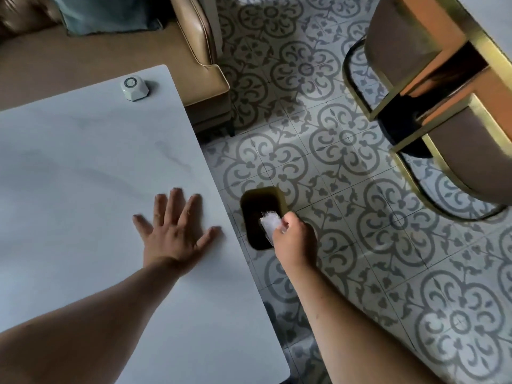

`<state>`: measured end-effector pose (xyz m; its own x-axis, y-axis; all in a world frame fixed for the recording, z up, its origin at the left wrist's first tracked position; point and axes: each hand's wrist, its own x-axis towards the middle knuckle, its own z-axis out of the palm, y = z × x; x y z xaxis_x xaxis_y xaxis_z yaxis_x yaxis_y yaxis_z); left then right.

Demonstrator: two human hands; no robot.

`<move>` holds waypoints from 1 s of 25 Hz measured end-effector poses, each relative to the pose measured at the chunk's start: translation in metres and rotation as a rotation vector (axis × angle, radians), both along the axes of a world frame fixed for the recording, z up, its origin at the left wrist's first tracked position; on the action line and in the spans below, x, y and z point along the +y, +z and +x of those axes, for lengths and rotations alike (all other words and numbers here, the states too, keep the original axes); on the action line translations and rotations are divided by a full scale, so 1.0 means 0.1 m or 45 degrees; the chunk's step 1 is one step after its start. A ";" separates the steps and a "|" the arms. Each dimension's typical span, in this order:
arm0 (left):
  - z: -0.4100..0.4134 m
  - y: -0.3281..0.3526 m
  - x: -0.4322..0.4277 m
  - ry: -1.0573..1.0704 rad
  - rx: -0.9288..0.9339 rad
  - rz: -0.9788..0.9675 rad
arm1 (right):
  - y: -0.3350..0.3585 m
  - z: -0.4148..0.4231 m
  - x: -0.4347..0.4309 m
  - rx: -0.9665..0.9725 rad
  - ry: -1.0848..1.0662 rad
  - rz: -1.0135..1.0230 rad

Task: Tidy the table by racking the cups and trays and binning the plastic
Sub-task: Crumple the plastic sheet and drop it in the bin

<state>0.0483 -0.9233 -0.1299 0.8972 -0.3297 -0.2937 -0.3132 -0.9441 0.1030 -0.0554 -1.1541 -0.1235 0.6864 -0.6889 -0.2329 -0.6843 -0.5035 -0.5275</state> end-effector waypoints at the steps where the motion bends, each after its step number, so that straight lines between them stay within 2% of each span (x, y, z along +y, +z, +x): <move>1: 0.08 -0.04 0.01 0.016 -0.050 -0.012 | -0.17 0.03 0.00 0.009 -0.047 0.025; 5: 0.49 -0.10 -0.02 0.051 -0.098 -0.018 | -0.88 0.11 0.05 0.148 -0.087 0.135; 8: 0.56 -0.14 -0.01 0.049 -0.111 -0.019 | -1.33 0.19 0.04 0.229 -0.180 0.328; 10: 0.55 -0.17 0.01 0.038 -0.109 -0.009 | -1.58 0.29 0.04 0.300 -0.109 0.321; 14: 0.59 -0.19 0.02 0.038 -0.104 -0.031 | -2.01 0.51 0.02 0.353 -0.212 0.377; 21: 0.57 -0.23 0.06 0.014 -0.121 -0.024 | -2.70 0.65 0.00 0.400 -0.304 0.383; 25: 0.58 -0.23 0.05 0.005 -0.121 -0.025 | -2.94 0.74 -0.05 0.284 -0.342 0.419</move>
